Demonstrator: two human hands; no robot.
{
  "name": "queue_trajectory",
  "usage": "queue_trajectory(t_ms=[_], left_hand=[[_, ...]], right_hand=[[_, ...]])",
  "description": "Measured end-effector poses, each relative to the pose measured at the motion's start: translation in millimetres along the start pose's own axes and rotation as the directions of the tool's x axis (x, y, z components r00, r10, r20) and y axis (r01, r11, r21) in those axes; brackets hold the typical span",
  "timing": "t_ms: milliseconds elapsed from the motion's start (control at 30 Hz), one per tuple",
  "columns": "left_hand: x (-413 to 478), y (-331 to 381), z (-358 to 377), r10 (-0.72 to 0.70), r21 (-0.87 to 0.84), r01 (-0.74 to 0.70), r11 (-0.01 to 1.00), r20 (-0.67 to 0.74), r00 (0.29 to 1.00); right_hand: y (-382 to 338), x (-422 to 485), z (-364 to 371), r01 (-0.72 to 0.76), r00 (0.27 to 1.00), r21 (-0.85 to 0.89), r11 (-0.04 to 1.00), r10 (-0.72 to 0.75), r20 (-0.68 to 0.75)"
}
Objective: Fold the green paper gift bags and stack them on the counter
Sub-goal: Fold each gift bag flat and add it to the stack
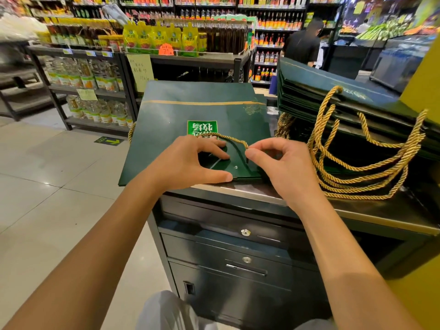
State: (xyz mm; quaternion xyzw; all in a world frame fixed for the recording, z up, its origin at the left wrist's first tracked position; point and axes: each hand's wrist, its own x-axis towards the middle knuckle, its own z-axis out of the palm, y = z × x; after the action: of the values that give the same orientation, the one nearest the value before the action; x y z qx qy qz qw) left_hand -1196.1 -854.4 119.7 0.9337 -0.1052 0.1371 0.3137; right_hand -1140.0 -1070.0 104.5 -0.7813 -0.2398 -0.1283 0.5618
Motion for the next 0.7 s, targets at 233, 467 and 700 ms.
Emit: queue_trajectory(t_ms=[233,467,700], left_hand=[[-9,0,9,0.113,0.166,-0.102,0.981,-0.060,0.992],[-10,2,10,0.137,0.202,-0.122,0.972,-0.061,0.989],[-13,4,12,0.153,0.274,-0.140,0.951,-0.027,0.988]], right_hand=[[-2,2,7,0.042,0.997,-0.093,0.995,-0.036,0.067],[1,4,10,0.062,0.995,-0.115,0.991,-0.052,0.081],[2,4,10,0.082,0.992,-0.094,0.992,-0.072,0.103]])
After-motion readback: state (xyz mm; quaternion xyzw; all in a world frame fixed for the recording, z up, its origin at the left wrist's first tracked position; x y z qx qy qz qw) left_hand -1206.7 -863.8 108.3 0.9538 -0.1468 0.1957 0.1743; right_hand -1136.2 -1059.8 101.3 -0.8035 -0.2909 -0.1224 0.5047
